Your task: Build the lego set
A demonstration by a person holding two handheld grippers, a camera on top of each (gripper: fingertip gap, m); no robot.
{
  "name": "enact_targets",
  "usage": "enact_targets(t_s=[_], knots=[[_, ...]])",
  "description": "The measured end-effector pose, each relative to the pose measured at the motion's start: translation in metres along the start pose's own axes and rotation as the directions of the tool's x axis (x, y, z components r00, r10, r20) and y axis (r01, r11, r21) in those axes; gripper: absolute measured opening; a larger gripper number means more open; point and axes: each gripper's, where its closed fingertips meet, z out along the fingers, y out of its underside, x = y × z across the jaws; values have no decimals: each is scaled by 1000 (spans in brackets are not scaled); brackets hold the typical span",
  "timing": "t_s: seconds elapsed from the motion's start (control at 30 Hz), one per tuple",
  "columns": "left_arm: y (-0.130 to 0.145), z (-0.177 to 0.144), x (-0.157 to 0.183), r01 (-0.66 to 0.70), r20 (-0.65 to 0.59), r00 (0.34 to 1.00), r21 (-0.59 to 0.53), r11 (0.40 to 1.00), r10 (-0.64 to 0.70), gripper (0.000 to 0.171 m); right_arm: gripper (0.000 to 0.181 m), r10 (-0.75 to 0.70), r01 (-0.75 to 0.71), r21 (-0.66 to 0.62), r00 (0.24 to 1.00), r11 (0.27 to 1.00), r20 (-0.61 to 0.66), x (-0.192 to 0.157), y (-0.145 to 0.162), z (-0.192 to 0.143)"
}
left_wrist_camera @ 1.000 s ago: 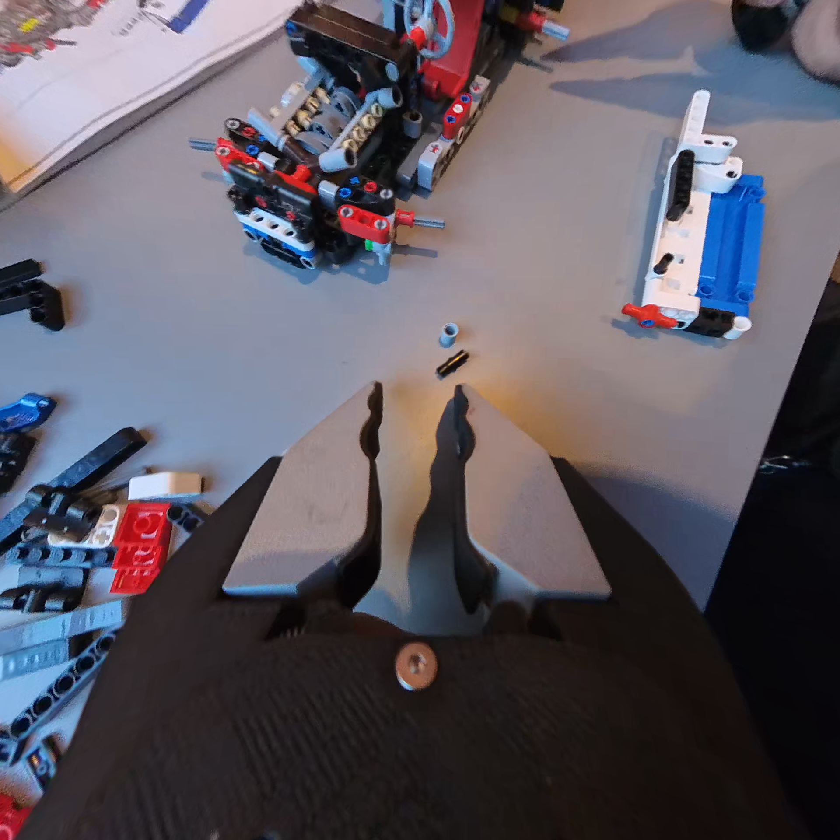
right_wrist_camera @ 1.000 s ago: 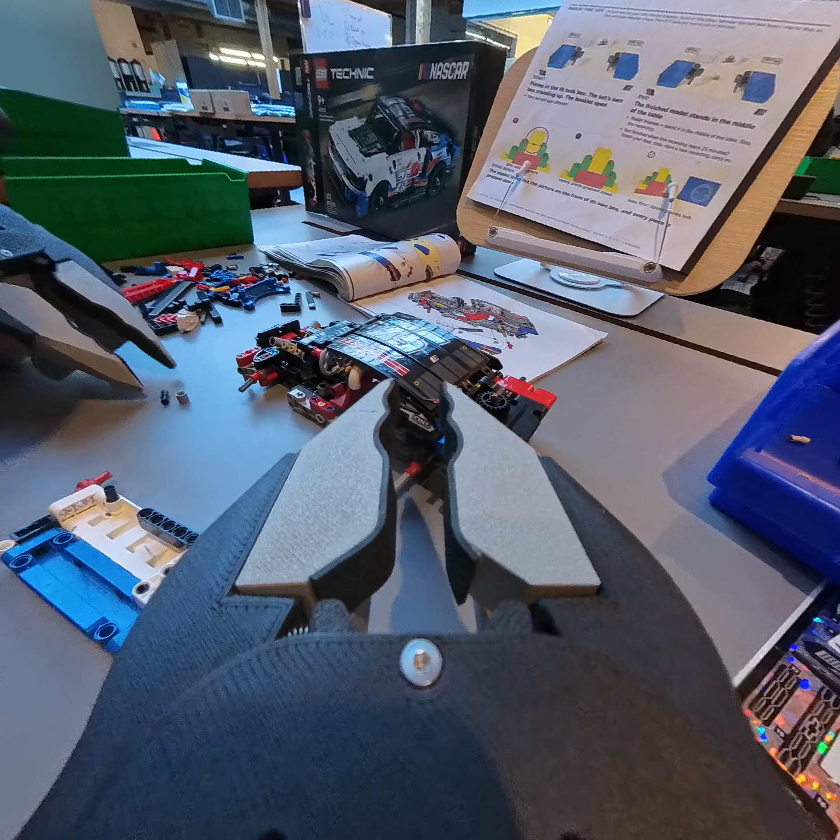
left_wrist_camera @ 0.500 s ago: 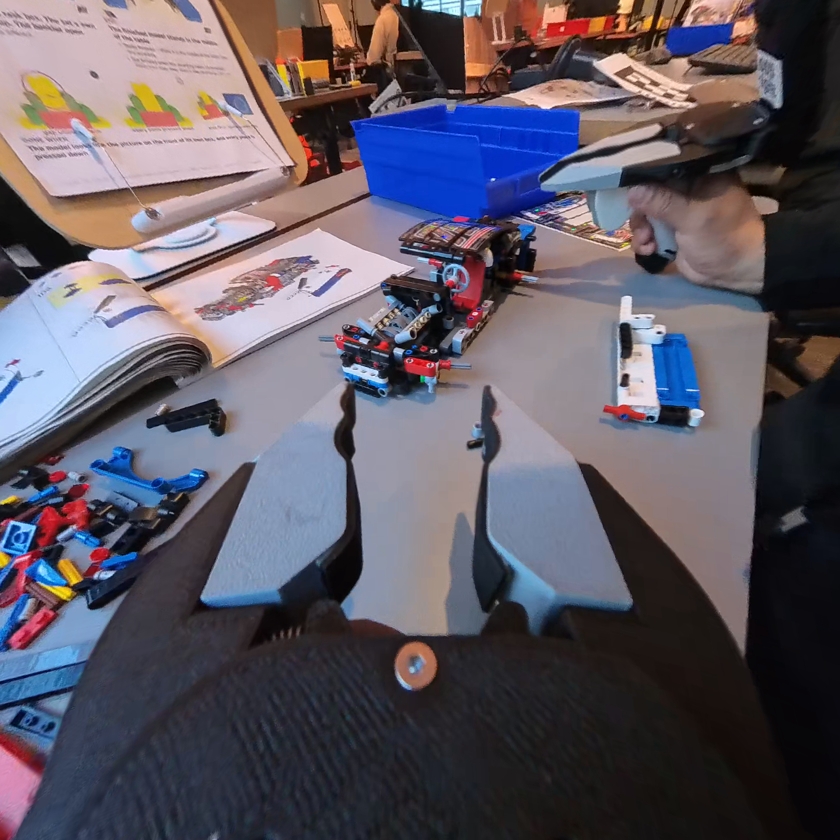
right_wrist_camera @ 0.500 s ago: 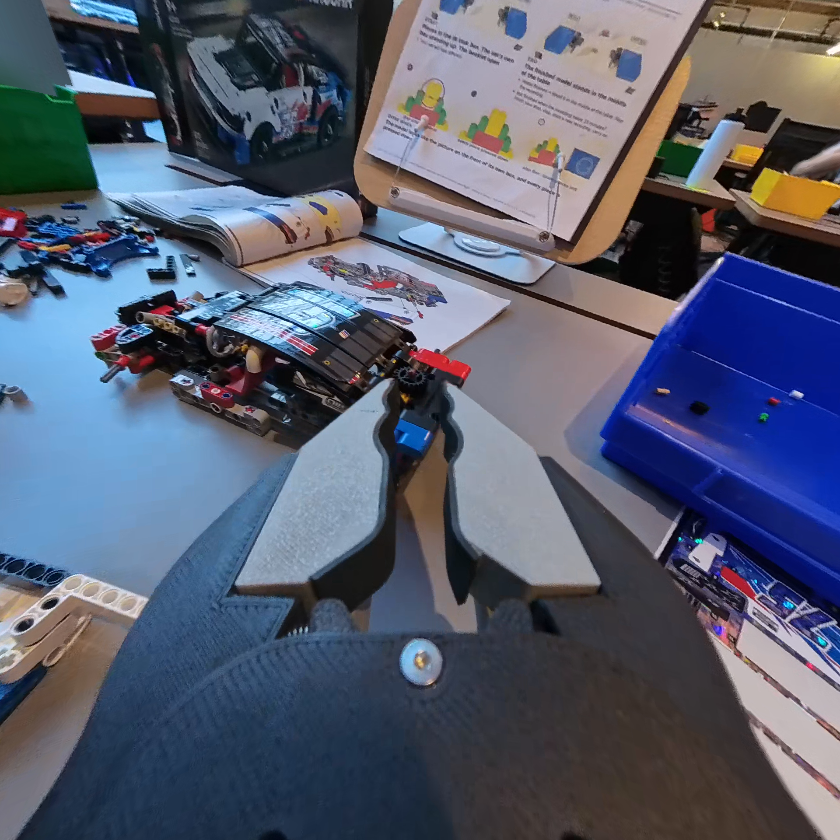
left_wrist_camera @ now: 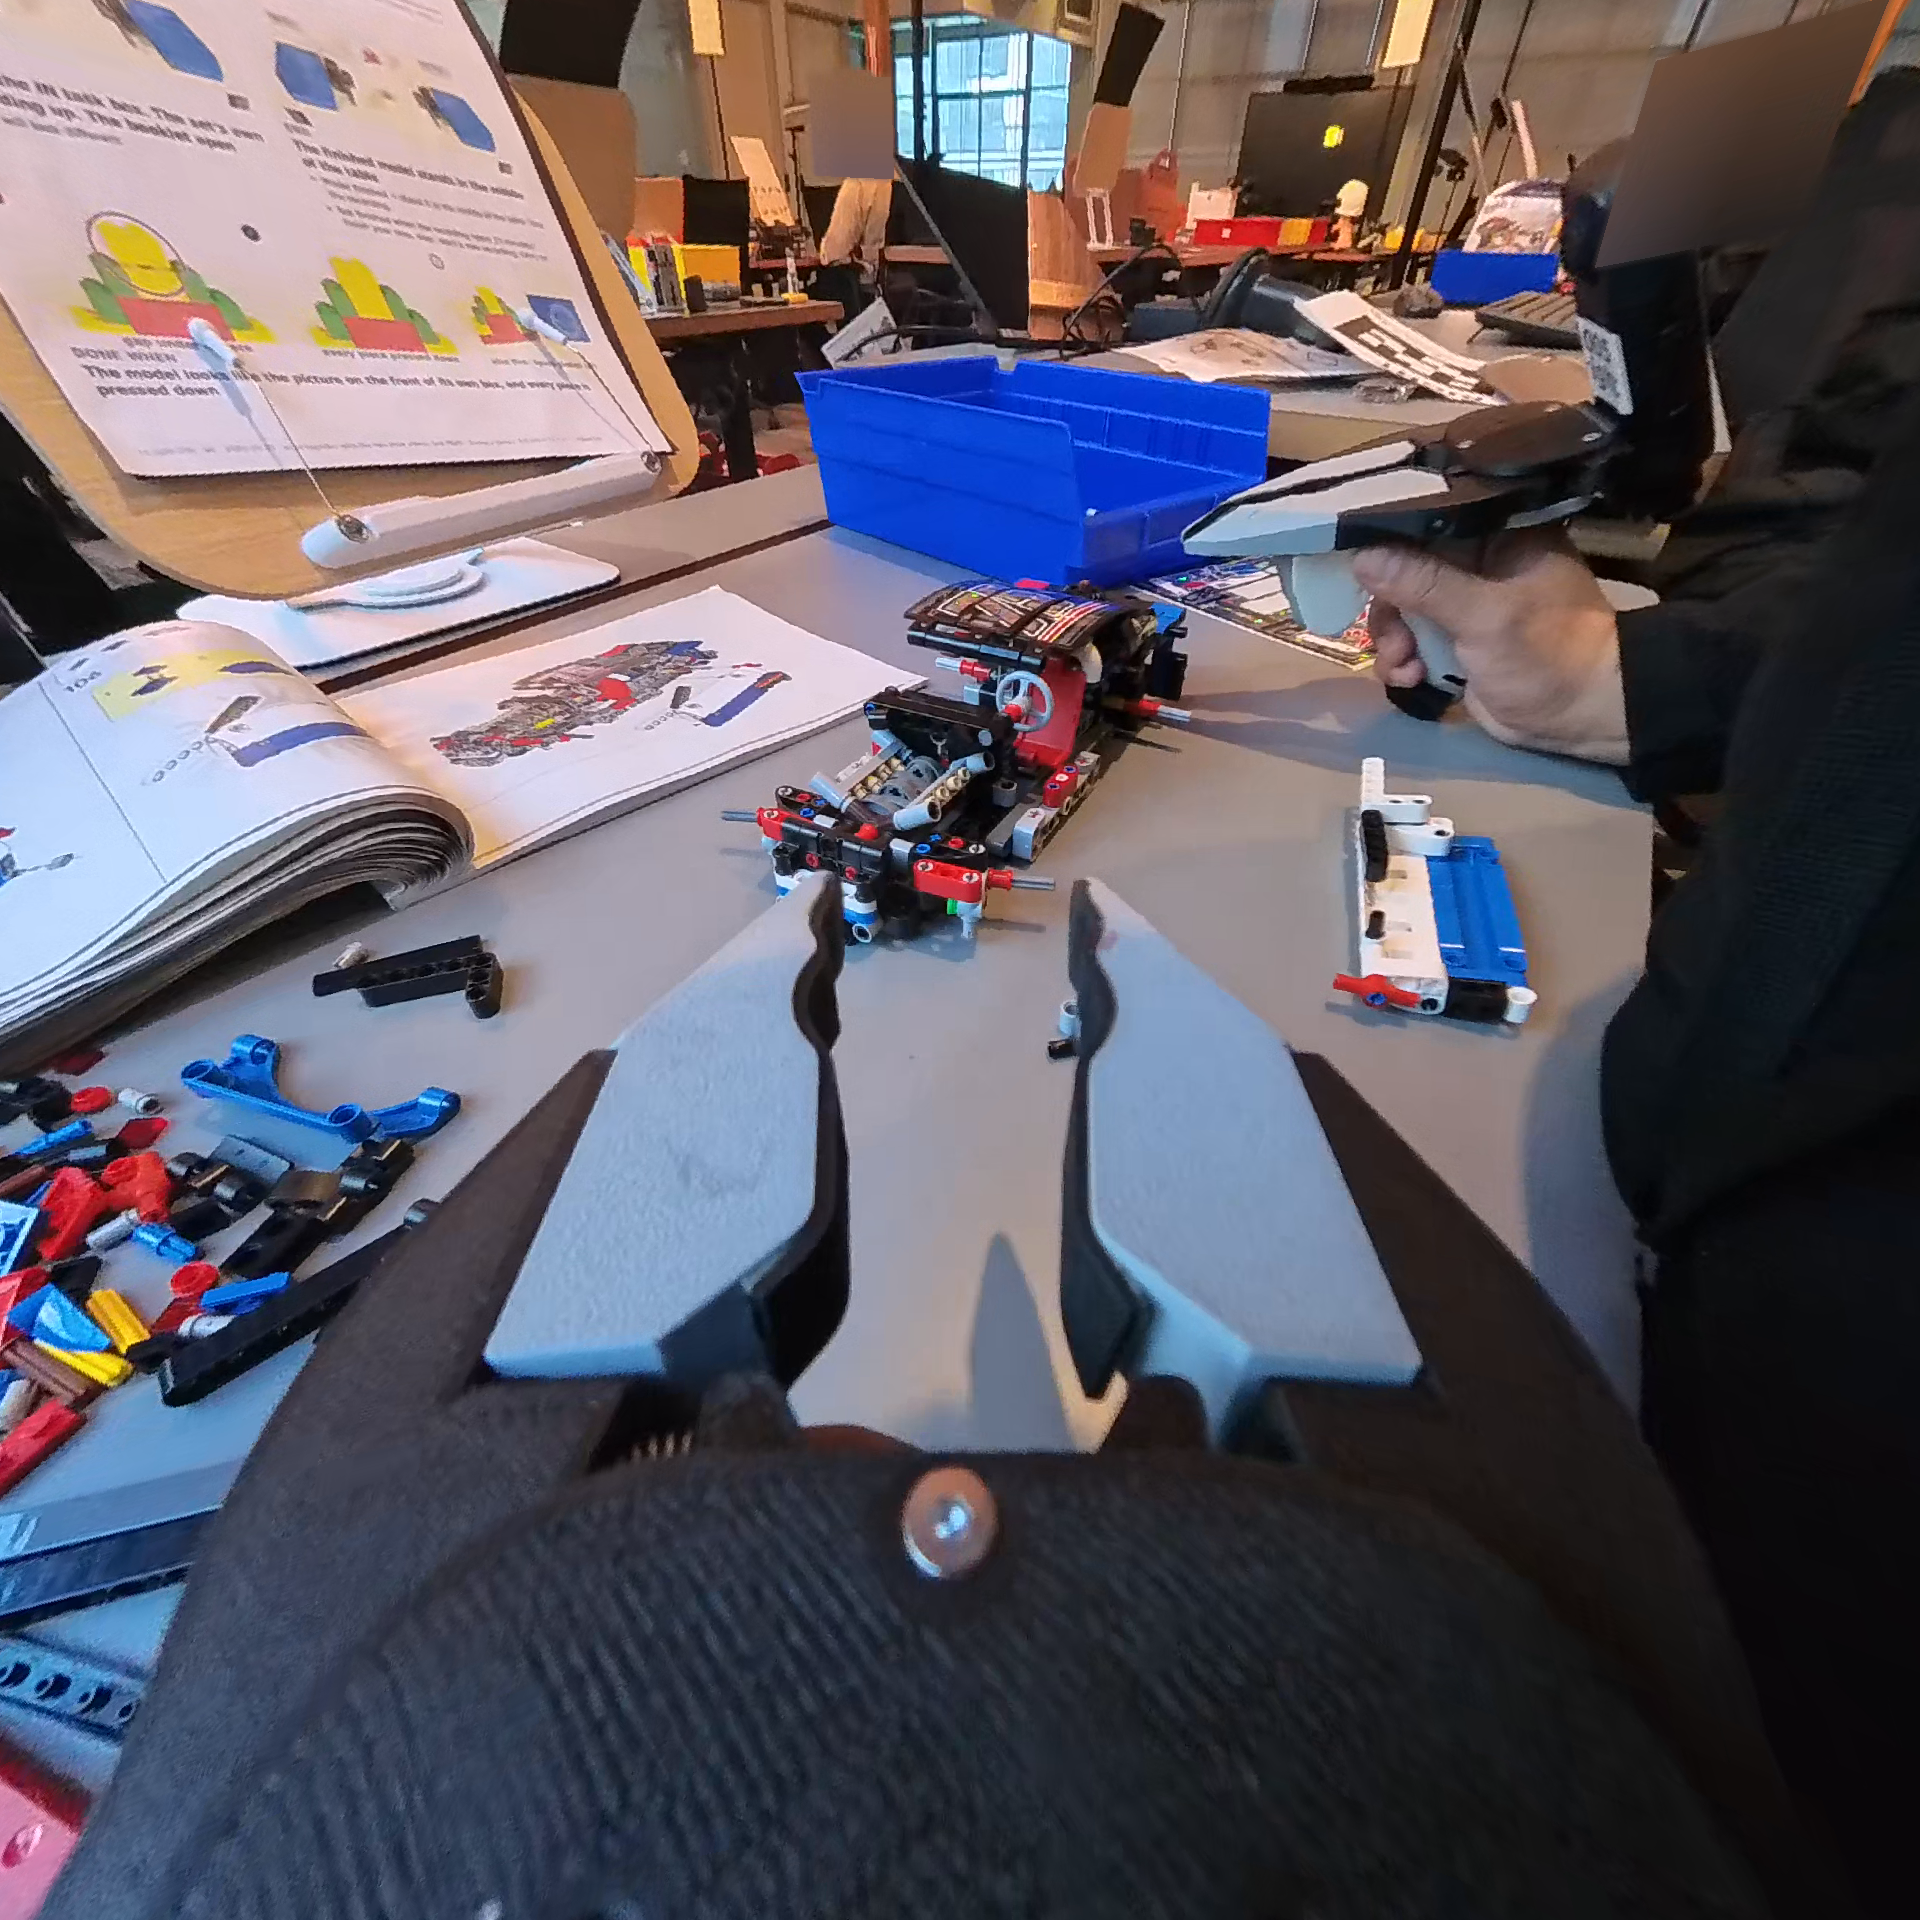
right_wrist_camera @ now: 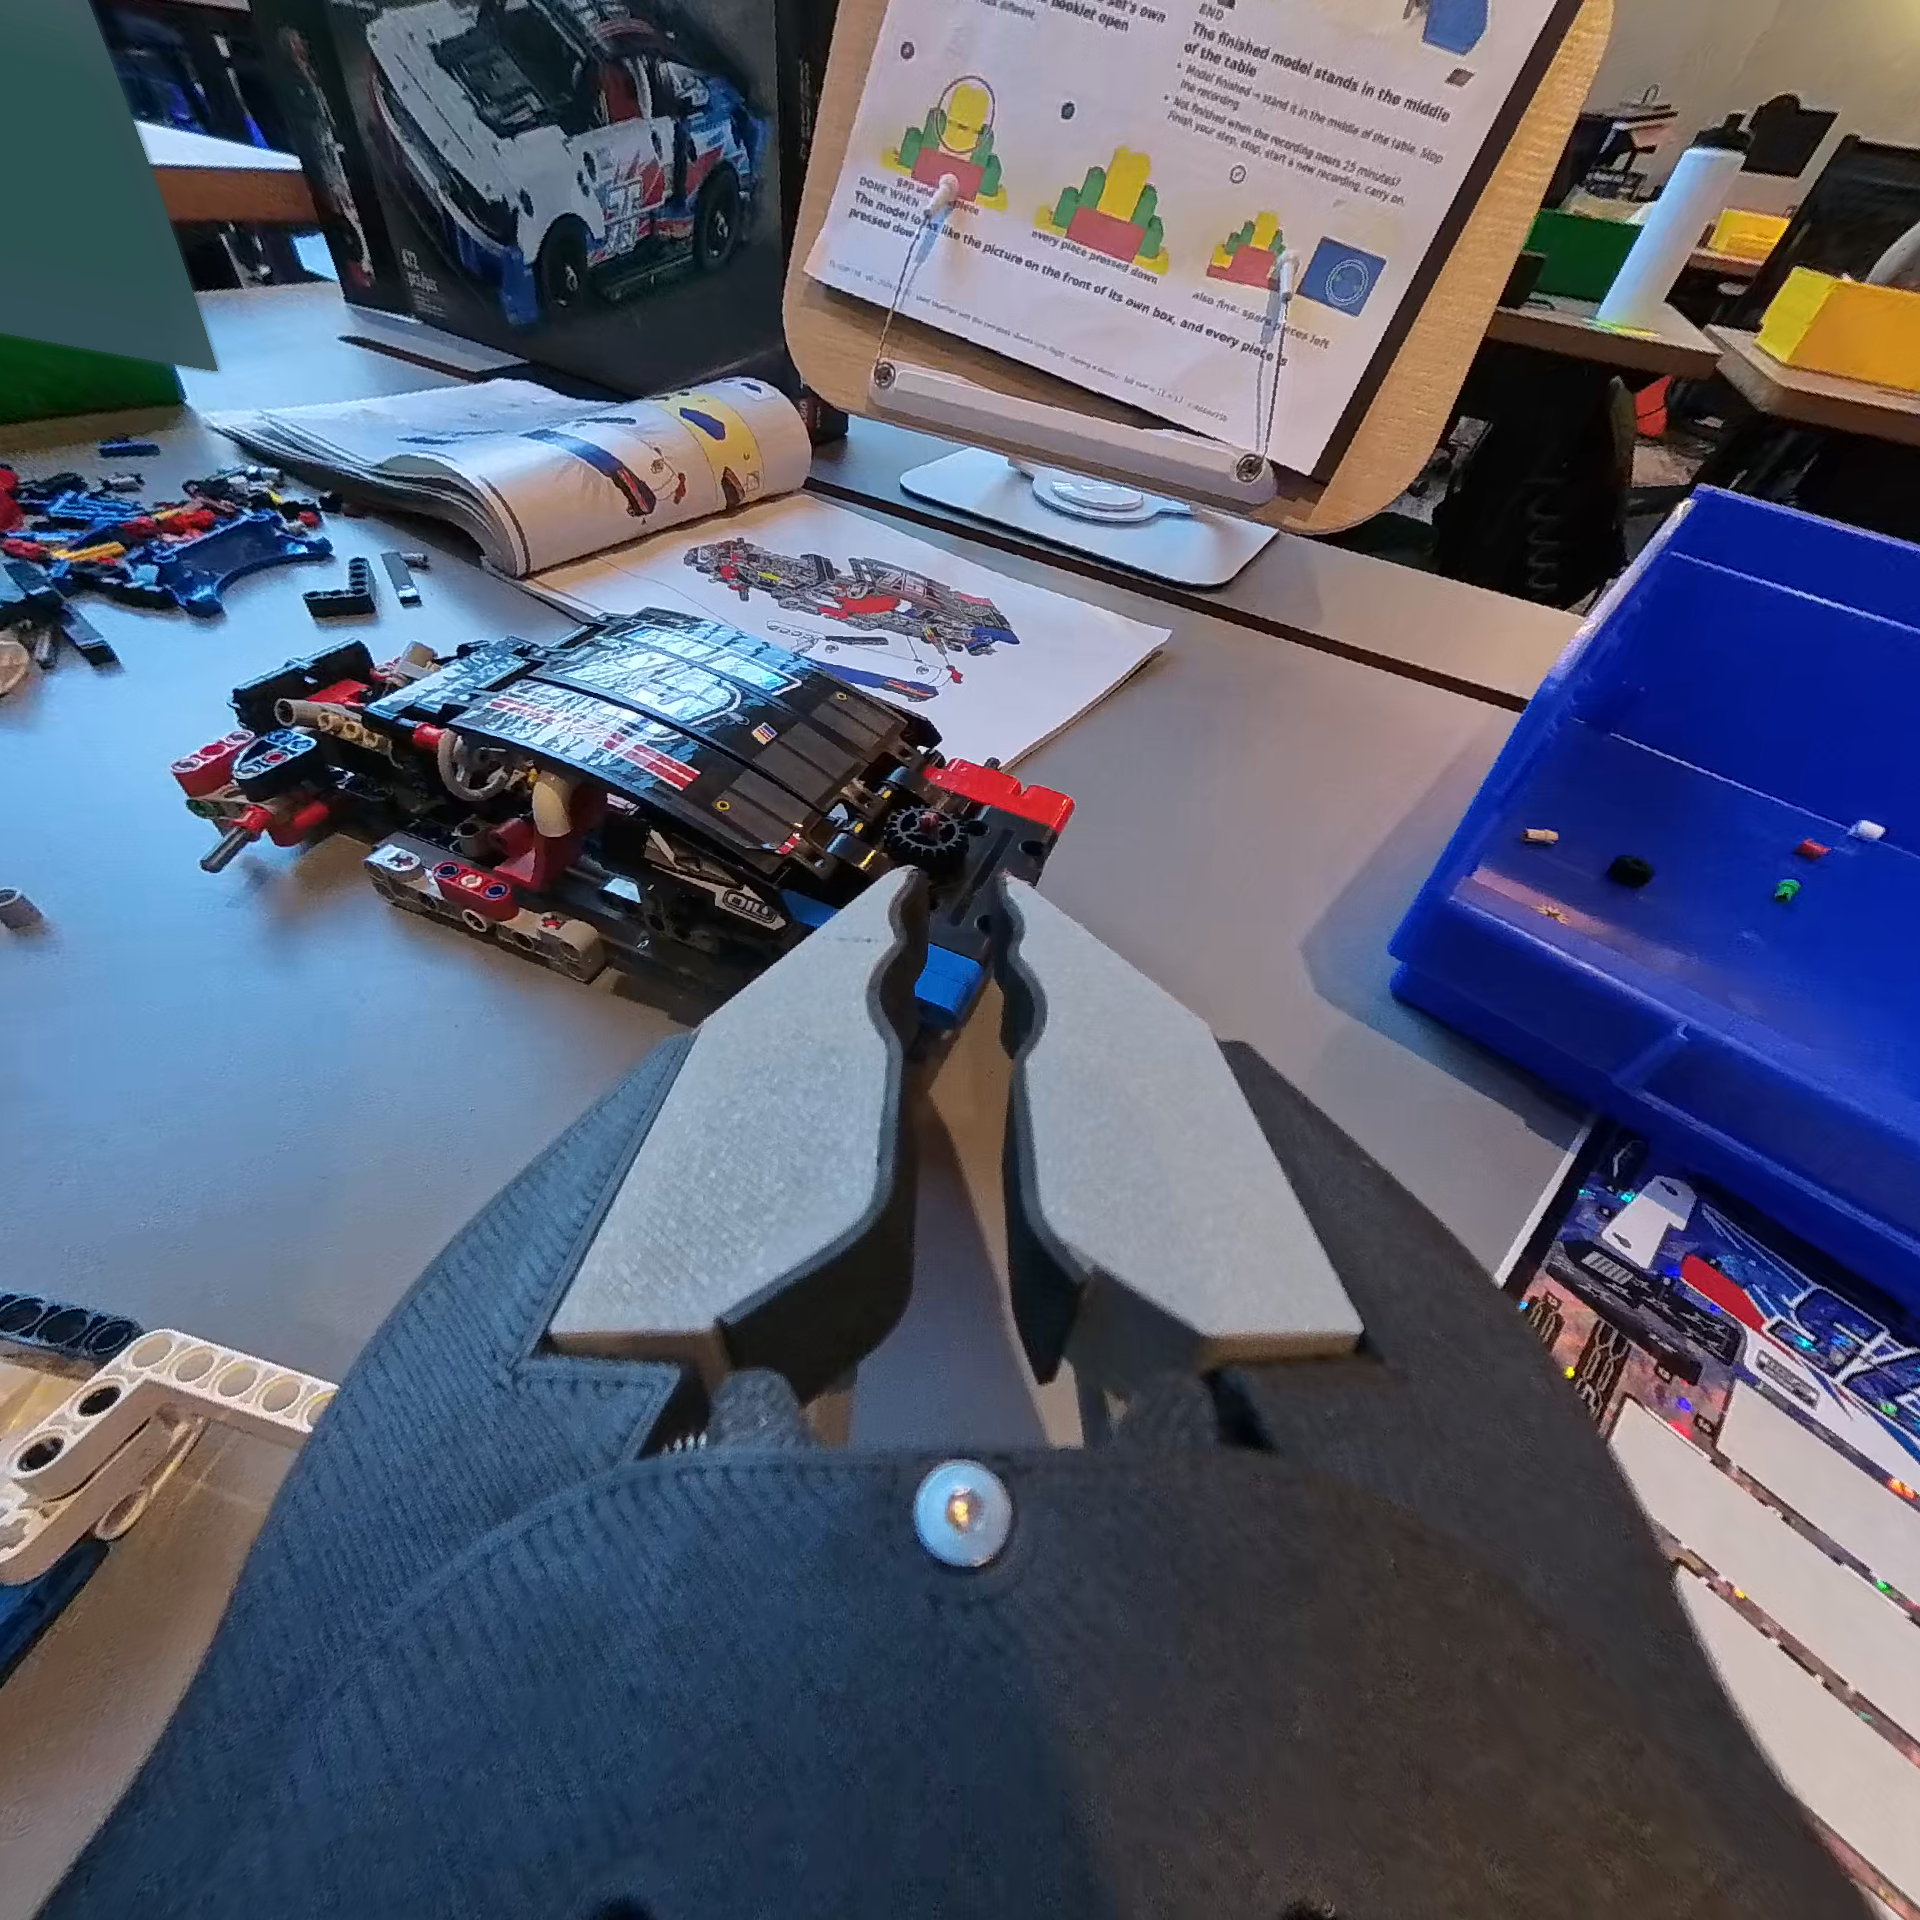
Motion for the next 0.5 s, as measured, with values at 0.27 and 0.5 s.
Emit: enact_targets(t_s=[0.27,0.5], knots=[[1,1,0,-6,0,1000,-7,1000,6,38,7,5,-5,15,1000,1000,2,0,-2,-1],[3,2,2,-16,-6,1000,-23,1000,15,36,7,10,-11,44,1000,999,15,-1,-6,-4]])
